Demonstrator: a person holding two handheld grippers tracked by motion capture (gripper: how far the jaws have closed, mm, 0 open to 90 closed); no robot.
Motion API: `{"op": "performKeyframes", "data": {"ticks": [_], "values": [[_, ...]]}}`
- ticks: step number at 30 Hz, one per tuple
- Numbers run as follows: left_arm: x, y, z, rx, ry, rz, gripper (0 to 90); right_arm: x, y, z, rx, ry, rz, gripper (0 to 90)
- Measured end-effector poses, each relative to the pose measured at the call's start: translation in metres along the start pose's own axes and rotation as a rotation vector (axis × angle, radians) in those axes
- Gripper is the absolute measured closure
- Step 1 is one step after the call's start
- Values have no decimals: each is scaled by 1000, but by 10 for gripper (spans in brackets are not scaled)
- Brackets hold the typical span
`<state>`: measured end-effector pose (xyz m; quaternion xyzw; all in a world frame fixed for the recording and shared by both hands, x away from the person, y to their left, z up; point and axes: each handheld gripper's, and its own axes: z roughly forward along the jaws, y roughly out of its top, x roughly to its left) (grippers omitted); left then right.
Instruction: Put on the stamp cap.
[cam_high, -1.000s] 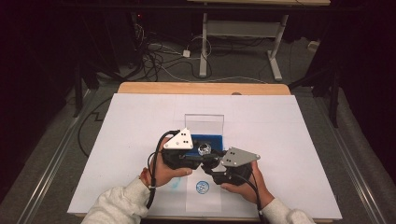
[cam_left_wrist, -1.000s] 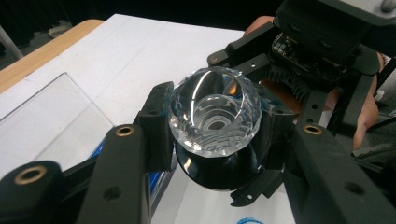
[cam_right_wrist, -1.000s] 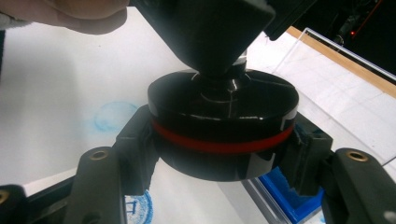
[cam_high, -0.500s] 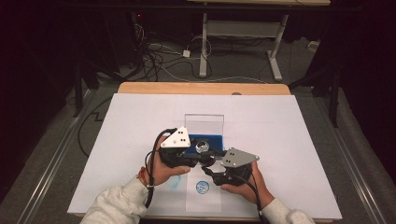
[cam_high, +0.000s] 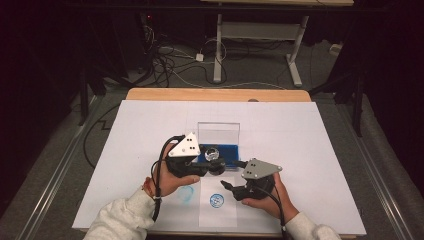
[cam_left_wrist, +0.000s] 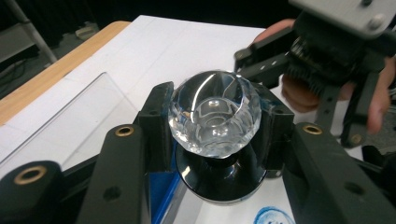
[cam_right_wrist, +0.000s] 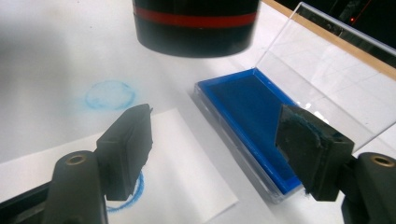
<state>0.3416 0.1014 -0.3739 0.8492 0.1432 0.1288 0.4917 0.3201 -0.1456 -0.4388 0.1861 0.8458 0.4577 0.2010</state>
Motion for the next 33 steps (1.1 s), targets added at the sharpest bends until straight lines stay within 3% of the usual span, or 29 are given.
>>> {"op": "performKeyframes", "data": {"ticks": [15, 24, 33], "values": [[16, -11, -5, 66, 58, -23, 546, -7, 4, -27, -34, -128, -34, 269], [22, -16, -9, 94, 91, -17, 546, -13, -2, -47, -54, -199, -27, 272], [30, -21, -17, 102, 124, -35, 546, -20, -12, -65, -65, -264, -11, 271]]}}
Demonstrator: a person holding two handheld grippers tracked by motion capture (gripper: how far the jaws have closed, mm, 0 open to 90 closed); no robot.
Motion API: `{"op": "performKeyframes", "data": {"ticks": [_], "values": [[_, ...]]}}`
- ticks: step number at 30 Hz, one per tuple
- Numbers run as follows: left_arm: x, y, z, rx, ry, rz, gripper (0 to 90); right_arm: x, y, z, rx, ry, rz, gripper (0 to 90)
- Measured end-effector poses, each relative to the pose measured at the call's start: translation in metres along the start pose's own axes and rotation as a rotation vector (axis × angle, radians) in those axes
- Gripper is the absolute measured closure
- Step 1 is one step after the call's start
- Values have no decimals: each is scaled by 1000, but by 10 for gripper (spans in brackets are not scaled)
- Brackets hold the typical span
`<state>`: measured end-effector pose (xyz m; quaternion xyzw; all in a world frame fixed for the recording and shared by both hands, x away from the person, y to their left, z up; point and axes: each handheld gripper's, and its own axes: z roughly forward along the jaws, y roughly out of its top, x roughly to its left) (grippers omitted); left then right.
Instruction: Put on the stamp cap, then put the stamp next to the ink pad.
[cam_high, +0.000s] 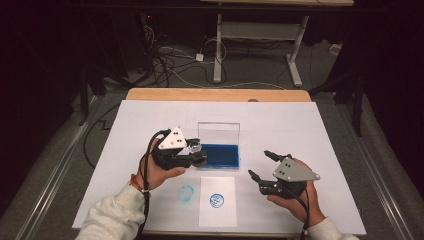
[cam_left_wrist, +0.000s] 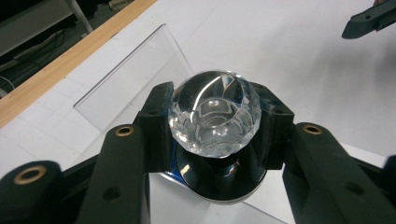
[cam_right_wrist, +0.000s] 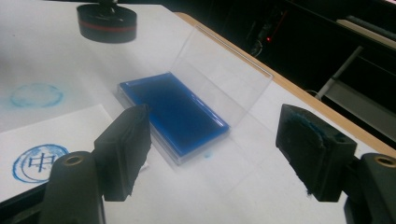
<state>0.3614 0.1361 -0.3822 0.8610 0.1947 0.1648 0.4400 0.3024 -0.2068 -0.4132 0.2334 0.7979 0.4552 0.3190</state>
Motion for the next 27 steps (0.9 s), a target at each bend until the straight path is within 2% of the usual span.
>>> {"op": "performKeyframes", "data": {"ticks": [5, 14, 20, 24, 27], "values": [[6, -3, -3, 4, 12, -6, 546, -5, -6, -7, 15, -39, 13, 275], [18, -5, -8, 9, 62, -25, 546, -9, -22, -20, 44, -69, 33, 272], [29, -7, -9, 21, 78, -45, 546, -13, -31, -27, 65, -82, 58, 271], [37, -7, -9, 20, 73, -65, 545, -15, -34, -29, 72, -88, 69, 270], [42, -8, -6, 40, 74, -67, 545, -15, -36, -29, 73, -86, 75, 270]]}}
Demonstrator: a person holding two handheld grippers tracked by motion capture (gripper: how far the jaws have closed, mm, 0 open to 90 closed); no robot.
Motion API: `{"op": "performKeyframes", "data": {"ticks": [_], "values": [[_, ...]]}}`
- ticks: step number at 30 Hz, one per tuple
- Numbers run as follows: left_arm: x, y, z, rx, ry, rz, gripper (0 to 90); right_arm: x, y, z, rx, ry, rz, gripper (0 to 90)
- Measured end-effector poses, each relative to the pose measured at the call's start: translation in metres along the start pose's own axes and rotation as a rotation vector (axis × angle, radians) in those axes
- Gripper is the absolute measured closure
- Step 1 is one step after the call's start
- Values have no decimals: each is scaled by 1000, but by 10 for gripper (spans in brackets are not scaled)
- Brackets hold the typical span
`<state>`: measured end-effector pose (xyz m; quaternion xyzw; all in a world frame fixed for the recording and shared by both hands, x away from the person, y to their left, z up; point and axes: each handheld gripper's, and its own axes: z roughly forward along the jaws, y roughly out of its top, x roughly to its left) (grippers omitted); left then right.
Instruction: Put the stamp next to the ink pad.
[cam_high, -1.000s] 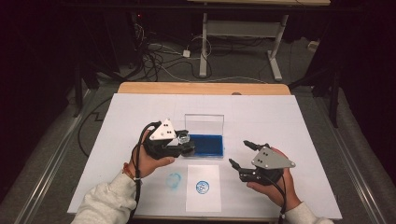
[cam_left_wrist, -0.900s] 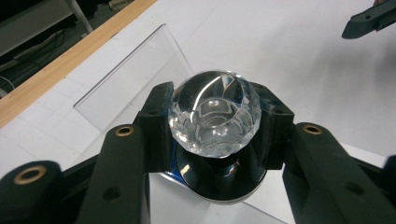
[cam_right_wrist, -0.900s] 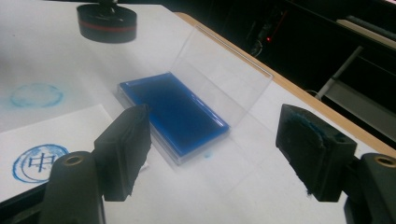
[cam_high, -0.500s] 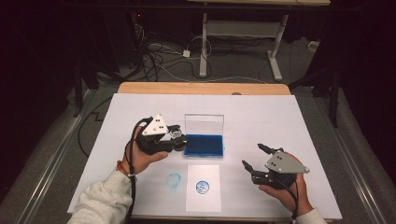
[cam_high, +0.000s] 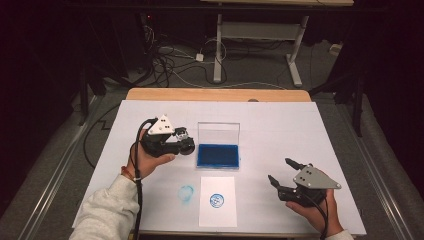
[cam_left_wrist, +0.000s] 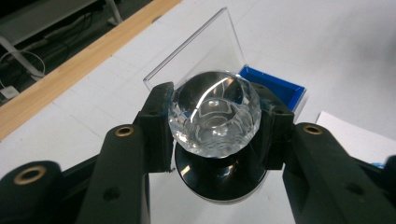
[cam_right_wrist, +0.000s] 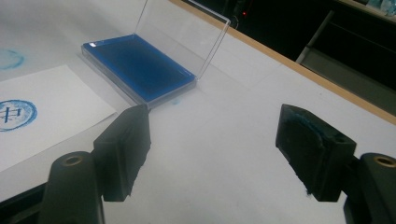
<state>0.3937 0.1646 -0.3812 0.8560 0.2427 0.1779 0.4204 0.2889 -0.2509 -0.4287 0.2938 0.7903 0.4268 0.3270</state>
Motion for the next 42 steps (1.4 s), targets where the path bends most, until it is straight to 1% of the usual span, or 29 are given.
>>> {"op": "performKeyframes", "data": {"ticks": [4, 7, 10, 11, 13, 15, 18, 20, 21, 23, 24, 26, 28, 29, 31, 33, 37, 40, 42], "values": [[8, -3, 7, 20, -4, -13, 545, -1, -1, 4, 4, 8, 5, 270], [11, -7, 15, 45, -5, -23, 545, 1, -1, 5, 8, 16, 0, 270], [14, -9, 22, 67, -12, -23, 545, 3, 0, 6, 7, 26, -2, 270], [15, -9, 24, 76, -1, -19, 545, 4, -1, 7, 10, 30, -6, 270], [17, -11, 28, 77, -5, -30, 545, 6, -4, 8, 24, 38, -17, 270], [18, -12, 33, 92, 2, -31, 545, 7, -5, 9, 33, 44, -10, 271], [20, -13, 40, 100, 9, -38, 545, 9, -4, 9, 30, 48, -16, 272], [20, -14, 45, 121, 33, -27, 544, 9, -4, 9, 36, 53, -22, 272], [21, -16, 48, 127, 35, -26, 544, 10, -5, 10, 40, 52, -24, 272], [22, -18, 53, 140, 25, -30, 544, 10, -5, 9, 43, 55, -22, 272], [22, -20, 55, 148, 30, -28, 544, 9, -5, 9, 43, 54, -24, 272], [23, -23, 59, 159, 24, -29, 544, 8, -6, 9, 40, 53, -23, 272], [24, -25, 62, 175, 36, -27, 544, 8, -6, 9, 43, 53, -20, 272], [24, -27, 63, 178, 28, -31, 543, 8, -6, 9, 45, 55, -25, 272], [23, -29, 64, 187, 34, -25, 543, 9, -7, 9, 48, 57, -28, 272], [22, -30, 65, 187, 24, -28, 543, 10, -6, 9, 47, 60, -29, 273], [17, -30, 67, 199, 16, -8, 542, 11, -6, 9, 45, 64, -36, 273], [15, -31, 69, 213, 28, 2, 542, 11, -5, 8, 46, 65, -37, 274], [15, -31, 69, 215, 26, 0, 542, 11, -5, 9, 48, 68, -39, 279]]}}
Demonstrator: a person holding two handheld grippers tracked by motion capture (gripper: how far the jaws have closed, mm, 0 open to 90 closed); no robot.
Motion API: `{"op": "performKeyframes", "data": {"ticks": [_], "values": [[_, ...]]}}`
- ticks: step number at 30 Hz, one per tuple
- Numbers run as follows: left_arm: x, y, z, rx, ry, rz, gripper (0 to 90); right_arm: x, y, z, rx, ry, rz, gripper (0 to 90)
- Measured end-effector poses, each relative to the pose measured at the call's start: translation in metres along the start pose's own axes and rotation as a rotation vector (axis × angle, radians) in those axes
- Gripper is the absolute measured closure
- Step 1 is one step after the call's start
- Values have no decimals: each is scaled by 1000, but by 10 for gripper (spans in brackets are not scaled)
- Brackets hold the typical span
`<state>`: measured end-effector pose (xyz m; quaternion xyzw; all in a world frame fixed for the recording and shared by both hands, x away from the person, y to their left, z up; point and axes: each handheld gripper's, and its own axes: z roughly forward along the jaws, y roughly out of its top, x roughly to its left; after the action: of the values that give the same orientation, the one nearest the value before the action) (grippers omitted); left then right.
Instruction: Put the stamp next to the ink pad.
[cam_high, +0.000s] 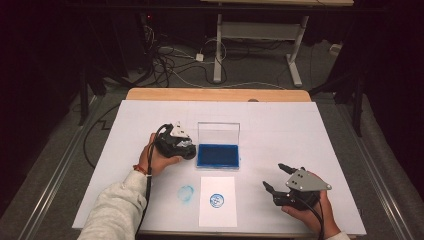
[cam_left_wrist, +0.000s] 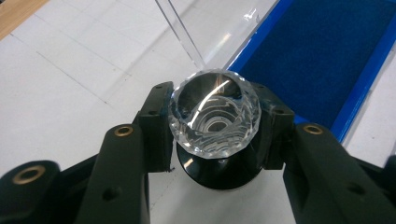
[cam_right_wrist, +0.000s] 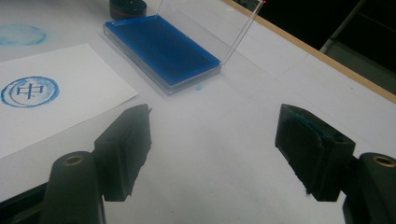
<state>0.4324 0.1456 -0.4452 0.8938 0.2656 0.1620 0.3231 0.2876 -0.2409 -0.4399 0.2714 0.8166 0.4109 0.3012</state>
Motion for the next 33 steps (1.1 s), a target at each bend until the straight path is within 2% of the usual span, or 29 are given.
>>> {"op": "performKeyframes", "data": {"ticks": [7, 15, 20, 25, 28, 30, 33], "values": [[-1, 0, -1, 0, -8, 1, 534, 1, 0, 1, 9, 0, -8, 279], [1, 0, -1, -5, -2, -15, 451, 1, 0, 1, 6, 0, -8, 277], [1, 0, -4, -41, -15, -24, 368, 1, 0, 1, 6, 0, -9, 277], [1, 1, -8, -76, 5, -24, 322, 1, 0, 1, 7, 2, -8, 276], [0, 2, -9, -92, 43, -40, 258, 1, 0, 2, 8, 3, -7, 275], [1, 1, -11, -108, 44, -44, 229, 1, 0, 1, 8, 0, -9, 275], [1, 1, -13, -133, 15, -56, 195, 1, 0, 1, 7, 5, -8, 278]]}}
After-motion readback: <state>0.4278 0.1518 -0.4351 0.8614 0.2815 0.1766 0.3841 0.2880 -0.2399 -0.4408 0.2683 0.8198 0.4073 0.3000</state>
